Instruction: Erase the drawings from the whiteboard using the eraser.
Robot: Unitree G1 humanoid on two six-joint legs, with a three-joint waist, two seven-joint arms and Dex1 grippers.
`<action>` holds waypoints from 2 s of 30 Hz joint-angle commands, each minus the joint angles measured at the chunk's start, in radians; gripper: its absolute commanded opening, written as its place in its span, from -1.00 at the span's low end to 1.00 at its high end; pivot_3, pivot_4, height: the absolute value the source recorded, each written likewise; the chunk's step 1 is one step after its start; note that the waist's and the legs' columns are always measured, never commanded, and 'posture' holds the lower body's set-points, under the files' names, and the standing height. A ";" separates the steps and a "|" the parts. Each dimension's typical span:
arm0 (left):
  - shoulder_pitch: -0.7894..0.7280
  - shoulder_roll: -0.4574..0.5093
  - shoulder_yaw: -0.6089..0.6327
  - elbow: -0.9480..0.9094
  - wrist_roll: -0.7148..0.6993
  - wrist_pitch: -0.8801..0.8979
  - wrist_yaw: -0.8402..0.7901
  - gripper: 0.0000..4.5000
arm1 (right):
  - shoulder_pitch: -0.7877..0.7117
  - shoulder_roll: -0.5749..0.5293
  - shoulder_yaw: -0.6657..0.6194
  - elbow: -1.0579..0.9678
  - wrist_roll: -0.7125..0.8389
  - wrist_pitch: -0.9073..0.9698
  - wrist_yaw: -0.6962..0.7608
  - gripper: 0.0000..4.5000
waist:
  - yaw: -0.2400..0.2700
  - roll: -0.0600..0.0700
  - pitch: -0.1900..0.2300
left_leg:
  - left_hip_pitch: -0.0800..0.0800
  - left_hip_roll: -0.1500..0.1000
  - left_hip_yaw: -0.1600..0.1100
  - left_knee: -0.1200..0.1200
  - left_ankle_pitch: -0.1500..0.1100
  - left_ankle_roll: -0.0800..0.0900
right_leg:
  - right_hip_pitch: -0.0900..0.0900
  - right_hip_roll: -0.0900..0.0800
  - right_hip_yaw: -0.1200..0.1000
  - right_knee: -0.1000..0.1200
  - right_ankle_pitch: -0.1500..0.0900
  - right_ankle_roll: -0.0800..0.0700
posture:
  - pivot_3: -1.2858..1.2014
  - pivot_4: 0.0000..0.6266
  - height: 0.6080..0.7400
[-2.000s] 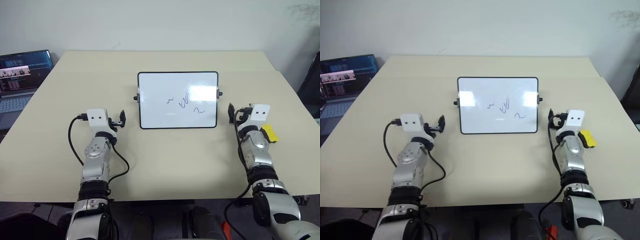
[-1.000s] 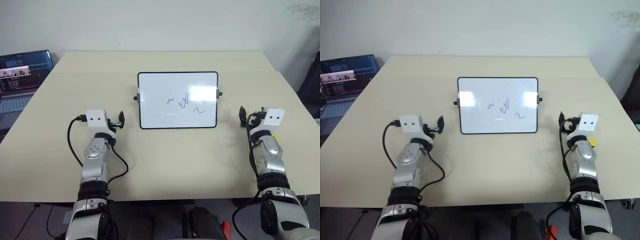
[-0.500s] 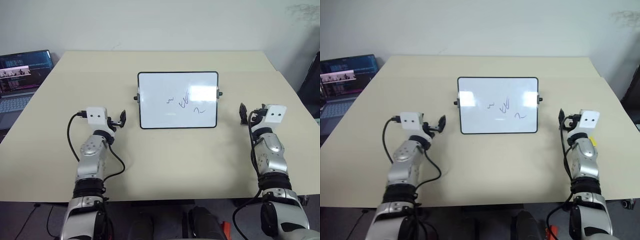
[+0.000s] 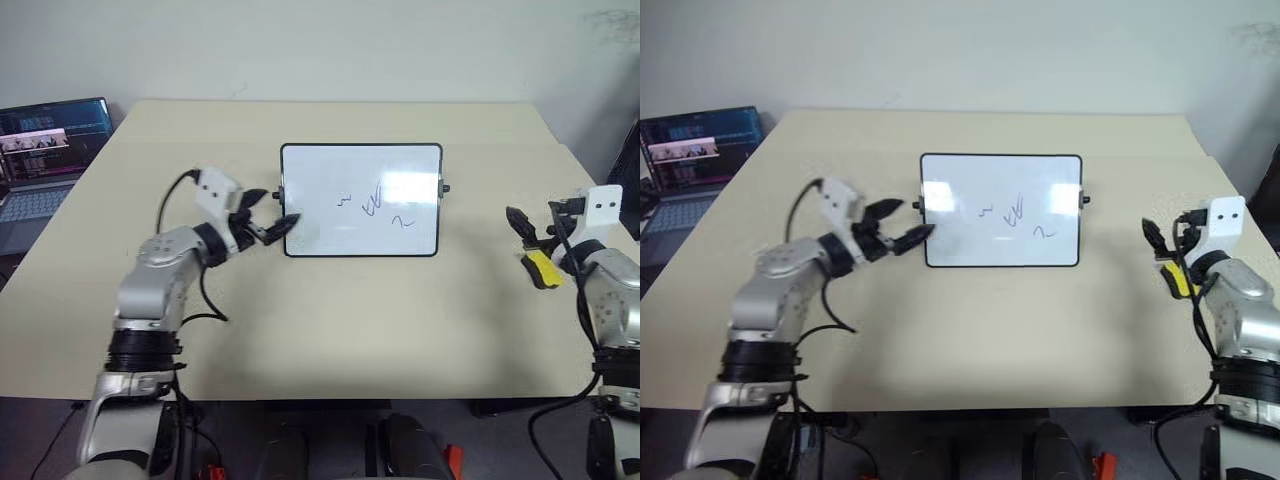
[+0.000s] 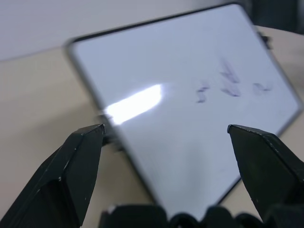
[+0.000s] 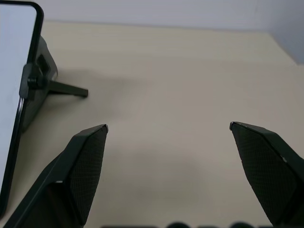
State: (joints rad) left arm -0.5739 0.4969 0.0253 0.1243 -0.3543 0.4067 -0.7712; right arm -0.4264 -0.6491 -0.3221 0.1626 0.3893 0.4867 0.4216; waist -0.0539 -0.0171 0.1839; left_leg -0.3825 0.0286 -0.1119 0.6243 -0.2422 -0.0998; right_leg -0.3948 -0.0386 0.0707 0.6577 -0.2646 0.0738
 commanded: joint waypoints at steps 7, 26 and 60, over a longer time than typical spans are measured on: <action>-0.077 -0.151 -0.241 0.014 0.031 0.013 -0.151 1.00 | -0.018 -0.243 -0.027 0.027 0.028 0.253 0.127 0.99 | -0.001 0.000 0.001 | 0.000 0.000 0.000 0.000 0.000 0.000 | 0.000 0.000 0.000 -0.001 0.000 0.000 | 0.03 -0.52 1.00; -0.066 -0.263 -0.316 0.042 0.106 -0.042 -0.174 1.00 | -0.122 -0.255 0.095 0.291 -0.053 0.327 0.237 0.99 | -0.005 0.000 0.001 | 0.000 0.000 0.001 0.001 0.000 0.000 | 0.000 0.000 0.001 -0.001 0.000 0.001 | 0.03 -0.52 1.00; -0.040 -0.221 -0.310 0.024 0.120 -0.035 -0.157 1.00 | -0.145 -0.192 0.112 0.368 -0.099 0.304 0.243 -0.53 | -0.004 0.000 0.001 | 0.000 0.000 0.001 0.002 0.000 0.000 | 0.000 0.000 0.001 0.000 0.000 0.001 | 0.03 -0.52 1.00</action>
State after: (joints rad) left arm -0.6132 0.2723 -0.3062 0.1940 -0.2302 0.3754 -0.9283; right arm -0.5544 -0.8410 -0.1943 0.5349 0.2950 0.8044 0.6677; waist -0.0583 -0.0169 0.1851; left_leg -0.3826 0.0285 -0.1110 0.6266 -0.2424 -0.0994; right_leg -0.3942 -0.0383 0.0715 0.6572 -0.2649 0.0746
